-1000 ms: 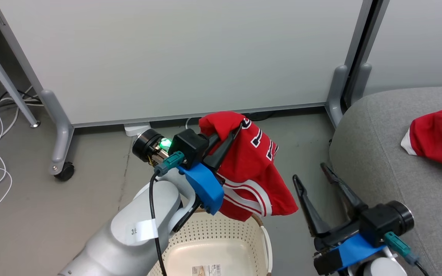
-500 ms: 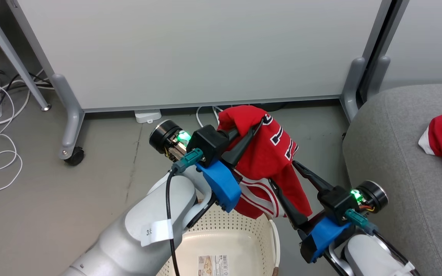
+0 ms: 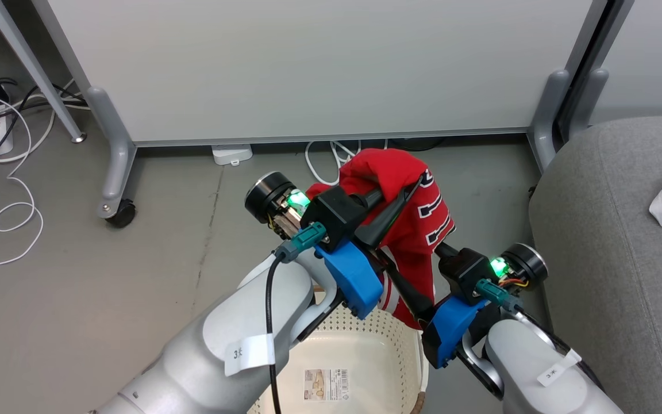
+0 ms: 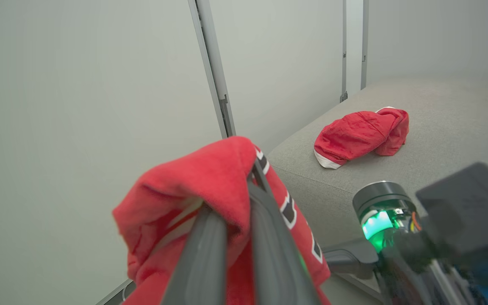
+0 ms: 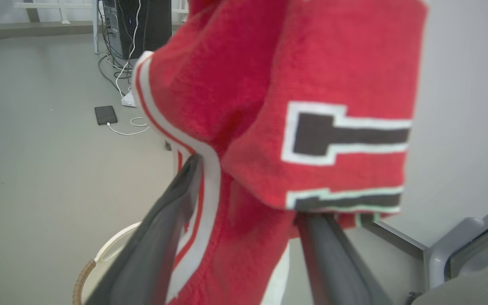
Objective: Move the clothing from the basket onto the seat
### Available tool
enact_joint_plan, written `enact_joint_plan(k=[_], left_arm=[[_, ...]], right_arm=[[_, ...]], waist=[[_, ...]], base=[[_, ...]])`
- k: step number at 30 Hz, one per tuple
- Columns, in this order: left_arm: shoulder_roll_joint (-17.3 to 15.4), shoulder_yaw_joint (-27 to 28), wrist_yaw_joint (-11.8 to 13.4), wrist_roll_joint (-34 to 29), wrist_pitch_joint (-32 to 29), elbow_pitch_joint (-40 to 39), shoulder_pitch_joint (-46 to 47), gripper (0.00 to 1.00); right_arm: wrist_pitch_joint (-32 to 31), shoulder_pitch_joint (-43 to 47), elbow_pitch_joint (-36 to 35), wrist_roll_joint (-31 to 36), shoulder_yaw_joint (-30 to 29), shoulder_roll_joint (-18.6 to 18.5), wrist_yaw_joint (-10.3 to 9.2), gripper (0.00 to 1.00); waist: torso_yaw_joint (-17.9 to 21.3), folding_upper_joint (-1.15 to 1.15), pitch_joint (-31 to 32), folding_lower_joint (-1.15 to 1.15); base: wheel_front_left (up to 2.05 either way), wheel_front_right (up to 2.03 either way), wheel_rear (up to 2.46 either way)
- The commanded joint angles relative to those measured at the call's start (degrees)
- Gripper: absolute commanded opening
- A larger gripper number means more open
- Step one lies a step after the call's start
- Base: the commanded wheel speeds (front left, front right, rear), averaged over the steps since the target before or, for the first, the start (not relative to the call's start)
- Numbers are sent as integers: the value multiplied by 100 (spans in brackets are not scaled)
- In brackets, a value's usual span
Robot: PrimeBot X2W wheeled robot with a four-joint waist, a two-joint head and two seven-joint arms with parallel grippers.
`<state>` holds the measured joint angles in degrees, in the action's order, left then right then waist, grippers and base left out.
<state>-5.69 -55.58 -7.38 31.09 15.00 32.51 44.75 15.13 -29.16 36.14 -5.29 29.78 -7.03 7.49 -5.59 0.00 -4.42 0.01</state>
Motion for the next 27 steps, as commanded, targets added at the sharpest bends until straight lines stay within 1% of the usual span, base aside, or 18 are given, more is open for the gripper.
enact_joint_plan(k=[1,4,9,19,20,21,27], left_arm=[[2,6,-7,-5,27,-24,80,0],[-4,4,-9,-5,27,-28,100,0],[-35,20,-9,-7,27,-10,78,0],[-56,26,-11,-3,27,25,60,0],[-55,42,-11,18,27,51,52,29],[-52,42,-11,17,27,72,58,100],[-24,40,-10,8,27,180,83,100]], right_arm=[[3,-82,74,-59,33,30,1,0],[3,-172,112,-168,61,101,1,0],[3,-148,74,-237,105,119,1,0],[2,-102,-26,-293,170,61,1,0],[2,-98,-38,-305,174,56,1,0],[2,-92,-49,-314,176,54,1,0],[2,-62,-117,-343,156,53,1,0]], waist=[[-7,0,-3,-1],[-10,0,-6,-1],[13,0,3,-1],[48,0,-30,-1],[49,0,-28,-1],[51,0,-26,-1],[67,0,-11,-1]], base=[[0,0,0],[0,0,0],[0,0,0],[0,0,0],[0,0,0],[0,0,0],[0,0,0]])
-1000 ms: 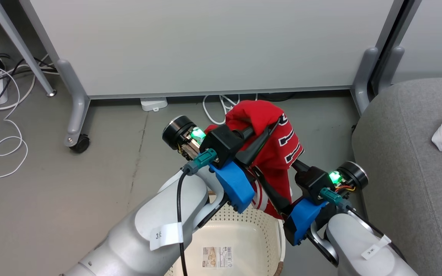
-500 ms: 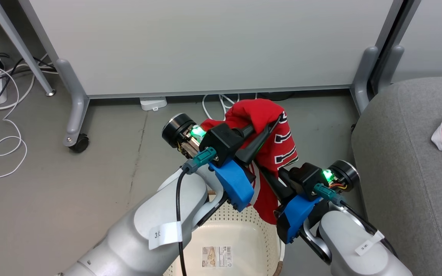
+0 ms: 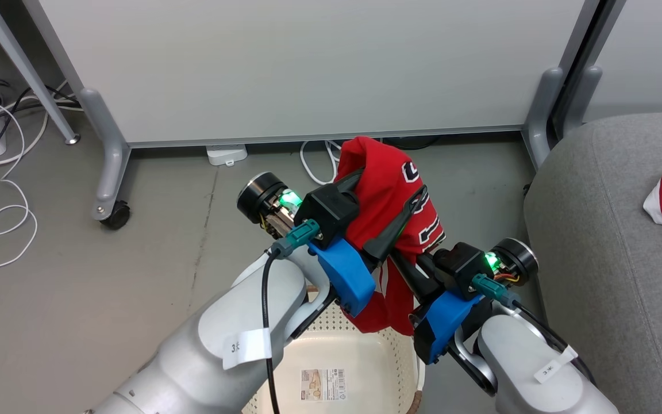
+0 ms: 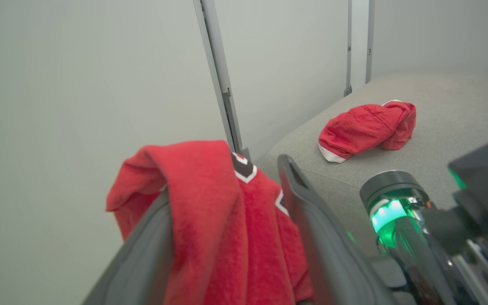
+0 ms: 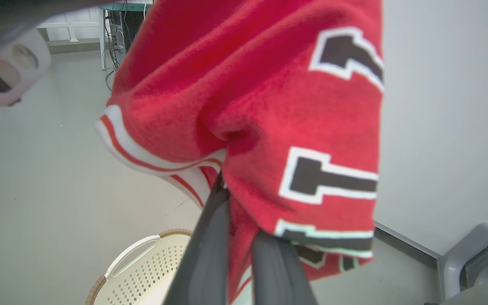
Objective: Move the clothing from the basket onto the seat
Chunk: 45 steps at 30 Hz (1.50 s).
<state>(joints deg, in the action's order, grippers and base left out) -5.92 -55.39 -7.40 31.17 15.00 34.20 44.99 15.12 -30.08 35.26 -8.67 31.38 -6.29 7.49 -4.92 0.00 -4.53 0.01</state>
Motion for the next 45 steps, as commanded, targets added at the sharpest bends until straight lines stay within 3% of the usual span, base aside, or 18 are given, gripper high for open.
enact_joint_plan(k=[1,12,20,37,39,45], left_arm=[[-1,28,-8,-11,27,18,57,100],[-64,113,2,-71,26,113,-103,100],[-155,186,34,-122,22,68,-189,100],[-277,124,108,-429,22,-457,-375,100],[-221,52,118,-554,22,-616,-484,100],[-146,-45,93,-654,22,-702,-553,100]], right_arm=[[4,35,-37,-11,-7,-20,1,0],[4,153,-288,-89,-261,-34,1,0],[5,267,-570,-4,-685,-90,1,0],[6,840,-1470,208,-1918,-176,1,0],[4,1205,-1806,298,-2339,-248,1,0],[5,1582,-2125,315,-2804,-254,1,0]], waist=[[4,0,1,-1],[108,0,-26,-1],[399,0,-209,-1],[1584,0,-599,-1],[1934,0,-629,-1],[2145,0,-643,-1]], base=[[0,0,0],[0,0,0],[0,0,0],[0,0,0],[0,0,0],[0,0,0]])
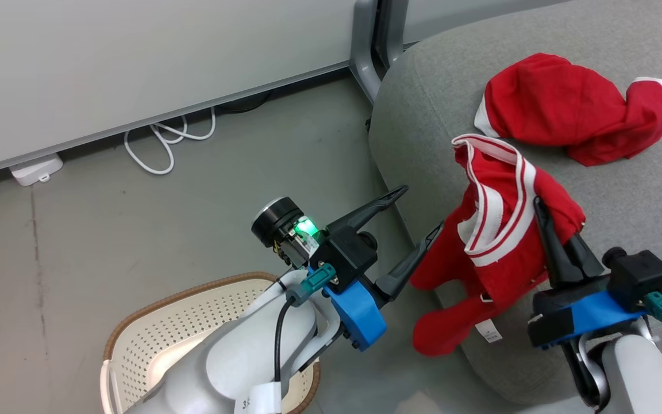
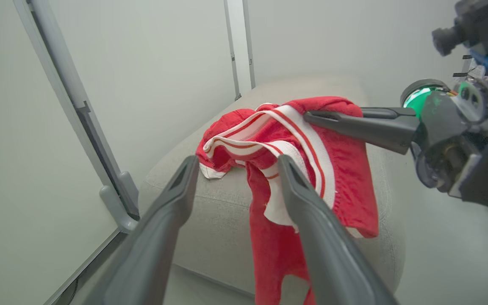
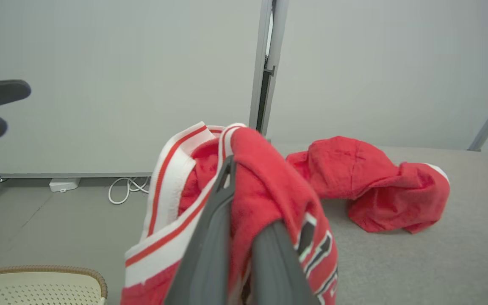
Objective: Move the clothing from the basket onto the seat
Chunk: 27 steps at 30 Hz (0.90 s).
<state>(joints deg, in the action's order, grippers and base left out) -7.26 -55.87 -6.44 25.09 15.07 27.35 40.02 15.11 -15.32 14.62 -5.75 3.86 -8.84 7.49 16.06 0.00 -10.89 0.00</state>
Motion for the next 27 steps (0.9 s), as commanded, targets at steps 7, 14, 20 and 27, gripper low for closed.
enact_joint_plan(k=[7,14,20,27], left_arm=[[10,-5,-4,-73,15,-35,-103,100],[-19,51,-18,-99,15,-58,-9,100],[-154,117,-11,-197,9,-130,240,100],[-404,191,-9,-334,-111,-344,695,100]], right_arm=[[6,373,-303,66,-316,82,1,0],[6,244,-426,133,-335,156,1,0],[6,-487,-654,214,-445,127,1,0],[5,-1985,-830,310,-1109,-85,1,0]], waist=[[185,0,-42,0],[203,0,-124,0],[134,0,-527,0],[-39,0,-1447,0]], base=[[0,0,0],[0,0,0],[0,0,0],[0,0,0]])
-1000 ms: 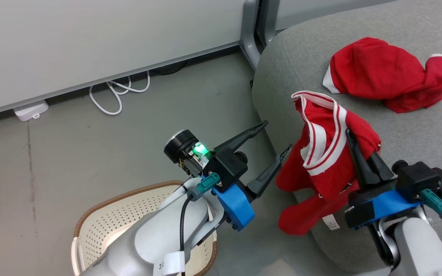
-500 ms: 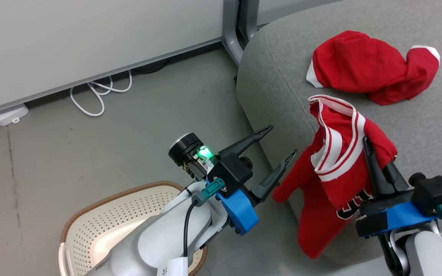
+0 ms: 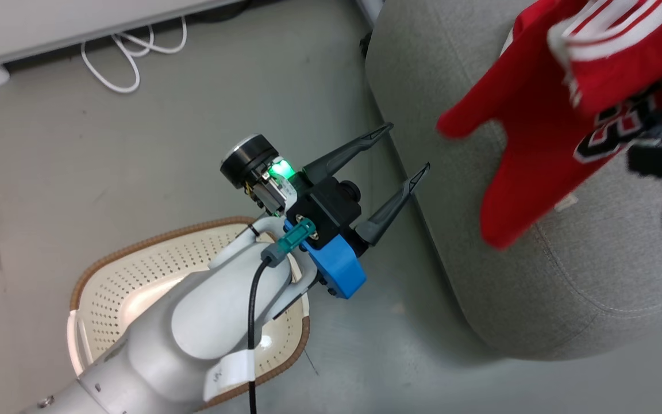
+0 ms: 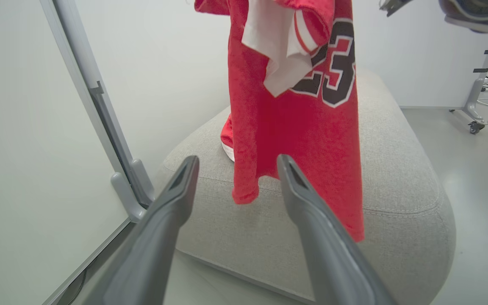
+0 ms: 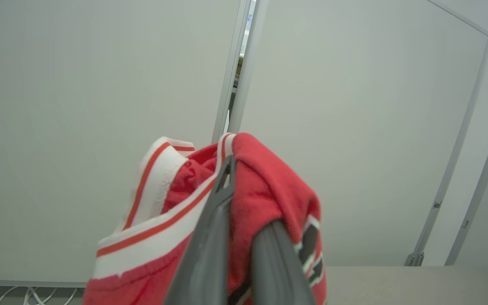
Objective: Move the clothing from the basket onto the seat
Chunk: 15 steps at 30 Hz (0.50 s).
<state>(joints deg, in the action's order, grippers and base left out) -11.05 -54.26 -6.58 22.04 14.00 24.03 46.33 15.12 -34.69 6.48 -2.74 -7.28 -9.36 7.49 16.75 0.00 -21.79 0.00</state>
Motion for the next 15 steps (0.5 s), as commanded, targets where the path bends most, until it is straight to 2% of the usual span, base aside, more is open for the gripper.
enact_joint_plan(k=[1,6,9,13,15], left_arm=[[-70,34,3,-63,-23,-52,138,100],[-258,27,-13,-187,-142,-291,481,100],[-350,25,-18,-262,-221,-441,669,100],[-413,-21,-21,-355,-298,-610,829,100],[-423,-42,-23,-367,-310,-671,882,100]], right_arm=[[4,-285,-16,4,-125,-91,1,0],[3,-1340,86,105,-846,-567,1,0],[4,-1892,287,61,-1259,-986,0,0],[3,-2304,752,121,-1695,-1509,0,0],[3,-2407,978,117,-1932,-1629,0,0]], waist=[[-134,0,-501,0],[-266,0,-1183,0],[-313,0,-1542,0],[-369,0,-1880,0],[-378,0,-1987,0]], base=[[0,0,0],[0,0,0],[0,0,0],[0,0,0],[0,0,0]])
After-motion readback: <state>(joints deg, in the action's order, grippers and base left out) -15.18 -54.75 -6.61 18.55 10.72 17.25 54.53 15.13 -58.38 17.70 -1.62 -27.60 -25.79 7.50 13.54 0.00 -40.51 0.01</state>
